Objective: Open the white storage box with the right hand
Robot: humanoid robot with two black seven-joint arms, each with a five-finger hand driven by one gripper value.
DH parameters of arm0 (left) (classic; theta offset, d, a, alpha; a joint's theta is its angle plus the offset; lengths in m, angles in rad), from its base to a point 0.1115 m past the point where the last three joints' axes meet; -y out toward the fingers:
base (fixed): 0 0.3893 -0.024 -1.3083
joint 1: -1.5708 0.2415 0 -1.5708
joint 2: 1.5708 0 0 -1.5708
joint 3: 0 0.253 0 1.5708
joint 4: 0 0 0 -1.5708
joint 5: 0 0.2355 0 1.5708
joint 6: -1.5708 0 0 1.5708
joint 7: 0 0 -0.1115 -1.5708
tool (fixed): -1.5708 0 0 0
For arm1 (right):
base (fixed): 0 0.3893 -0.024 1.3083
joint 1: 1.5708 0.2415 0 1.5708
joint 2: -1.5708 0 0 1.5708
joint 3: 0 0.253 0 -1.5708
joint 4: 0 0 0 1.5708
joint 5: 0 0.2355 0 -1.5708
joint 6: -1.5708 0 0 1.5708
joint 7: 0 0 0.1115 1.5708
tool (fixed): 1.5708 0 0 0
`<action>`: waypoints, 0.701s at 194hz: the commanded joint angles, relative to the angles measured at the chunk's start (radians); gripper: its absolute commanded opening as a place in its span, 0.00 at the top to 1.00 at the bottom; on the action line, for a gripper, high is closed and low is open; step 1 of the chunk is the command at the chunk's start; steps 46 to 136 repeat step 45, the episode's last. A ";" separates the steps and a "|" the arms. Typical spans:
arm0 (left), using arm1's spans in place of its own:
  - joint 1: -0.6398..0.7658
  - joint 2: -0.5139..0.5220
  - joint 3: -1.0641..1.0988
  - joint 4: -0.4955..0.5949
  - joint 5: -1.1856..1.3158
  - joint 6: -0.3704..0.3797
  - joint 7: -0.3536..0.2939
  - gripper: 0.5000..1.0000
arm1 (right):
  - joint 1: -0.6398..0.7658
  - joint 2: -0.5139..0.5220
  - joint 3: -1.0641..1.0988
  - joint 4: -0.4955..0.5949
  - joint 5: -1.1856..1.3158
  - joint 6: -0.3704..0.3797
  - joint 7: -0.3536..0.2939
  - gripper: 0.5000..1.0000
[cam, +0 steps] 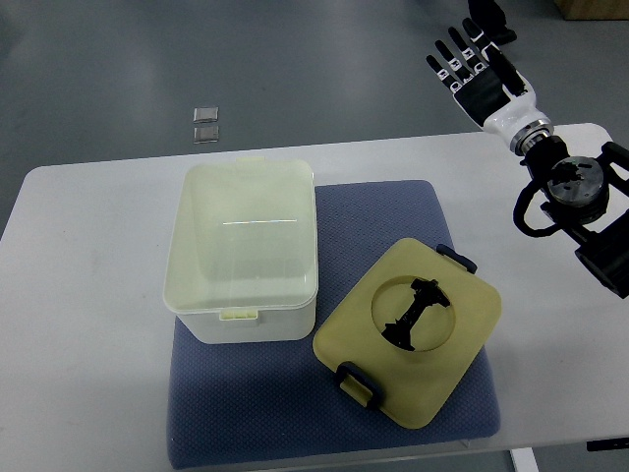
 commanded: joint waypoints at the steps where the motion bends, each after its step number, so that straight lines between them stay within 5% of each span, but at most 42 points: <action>1: 0.000 0.000 -0.001 0.000 0.000 0.000 0.000 0.00 | -0.007 0.005 0.001 -0.013 0.002 -0.002 0.000 0.14; 136: 0.000 0.000 -0.001 0.001 0.000 0.000 0.000 0.00 | -0.018 0.037 0.004 -0.048 0.002 0.001 0.010 0.14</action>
